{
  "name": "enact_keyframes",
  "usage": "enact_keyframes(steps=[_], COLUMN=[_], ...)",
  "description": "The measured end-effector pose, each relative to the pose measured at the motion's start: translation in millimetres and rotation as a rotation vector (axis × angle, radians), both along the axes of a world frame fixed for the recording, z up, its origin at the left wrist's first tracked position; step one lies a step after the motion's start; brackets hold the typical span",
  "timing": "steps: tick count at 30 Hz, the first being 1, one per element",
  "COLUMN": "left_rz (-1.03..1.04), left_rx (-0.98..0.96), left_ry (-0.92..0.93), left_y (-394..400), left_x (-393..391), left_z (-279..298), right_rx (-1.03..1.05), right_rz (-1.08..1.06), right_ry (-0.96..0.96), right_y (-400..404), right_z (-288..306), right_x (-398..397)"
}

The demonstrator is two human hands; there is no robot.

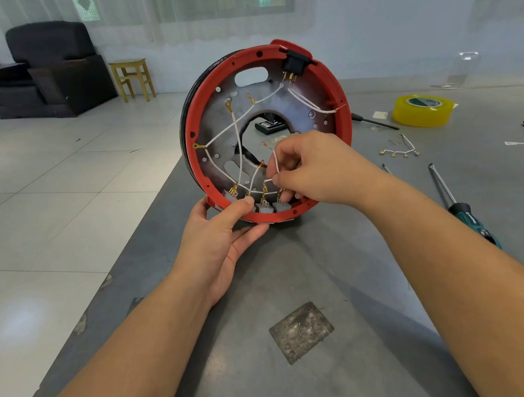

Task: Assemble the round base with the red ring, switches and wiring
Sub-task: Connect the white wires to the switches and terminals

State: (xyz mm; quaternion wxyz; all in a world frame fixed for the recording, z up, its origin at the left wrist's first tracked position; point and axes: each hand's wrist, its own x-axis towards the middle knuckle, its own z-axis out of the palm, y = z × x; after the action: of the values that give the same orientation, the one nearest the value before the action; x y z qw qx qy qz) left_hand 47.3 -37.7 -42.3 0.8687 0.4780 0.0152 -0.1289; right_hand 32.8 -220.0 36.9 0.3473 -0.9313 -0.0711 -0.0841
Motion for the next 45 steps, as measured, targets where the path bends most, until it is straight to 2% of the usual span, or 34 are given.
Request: enact_keyframes(steps=[9, 13, 21, 45], left_rz=[-0.005, -0.004, 0.016, 0.032], left_rx=[0.013, 0.021, 0.005, -0.006], left_ry=[-0.032, -0.051, -0.036, -0.041], left_y=[1, 0, -1, -2], left_x=[0, -2, -5, -5], left_z=[-1, -1, 2, 3], right_rx=[0.525, 0.615, 0.463, 0.266], right_rz=[0.142, 0.160, 0.119, 0.101], right_ry=[0.227, 0.227, -0.001, -0.103], right_y=[14, 22, 25, 26], right_z=[2, -5, -29, -33], right_x=[-6, -7, -8, -10])
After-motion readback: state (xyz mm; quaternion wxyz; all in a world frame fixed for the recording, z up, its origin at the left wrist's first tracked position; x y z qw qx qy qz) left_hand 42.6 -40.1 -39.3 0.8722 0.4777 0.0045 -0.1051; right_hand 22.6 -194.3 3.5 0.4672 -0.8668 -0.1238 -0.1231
